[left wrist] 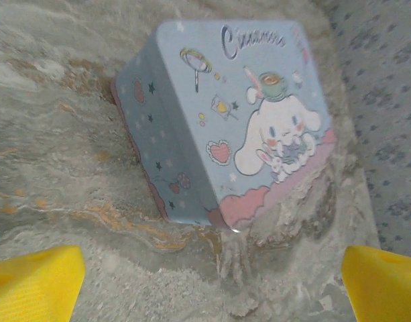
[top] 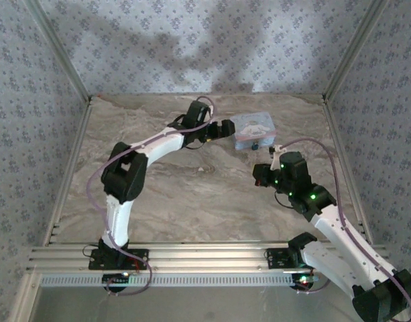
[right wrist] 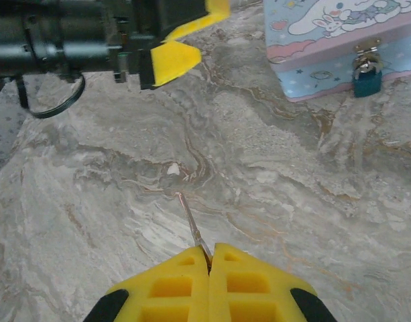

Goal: Unlock the padlock with the key

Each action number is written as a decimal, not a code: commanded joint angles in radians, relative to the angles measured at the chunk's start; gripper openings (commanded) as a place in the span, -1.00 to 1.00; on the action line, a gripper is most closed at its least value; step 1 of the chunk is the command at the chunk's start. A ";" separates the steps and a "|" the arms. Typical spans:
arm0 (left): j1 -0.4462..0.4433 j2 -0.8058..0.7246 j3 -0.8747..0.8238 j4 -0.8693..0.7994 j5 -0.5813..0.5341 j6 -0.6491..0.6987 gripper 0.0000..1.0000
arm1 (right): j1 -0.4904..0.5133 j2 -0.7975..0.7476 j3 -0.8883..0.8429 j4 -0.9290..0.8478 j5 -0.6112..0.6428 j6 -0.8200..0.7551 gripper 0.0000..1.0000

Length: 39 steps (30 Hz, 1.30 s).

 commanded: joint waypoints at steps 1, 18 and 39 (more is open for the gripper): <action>-0.023 0.077 0.153 -0.121 -0.008 -0.027 0.96 | -0.007 -0.016 0.001 -0.036 0.034 0.012 -1.00; -0.048 0.286 0.391 -0.315 -0.049 -0.058 0.80 | -0.012 -0.020 0.007 -0.037 0.028 0.028 -1.00; -0.010 -0.002 -0.167 -0.170 -0.059 -0.013 0.59 | -0.026 -0.008 0.016 -0.056 0.025 0.020 -1.00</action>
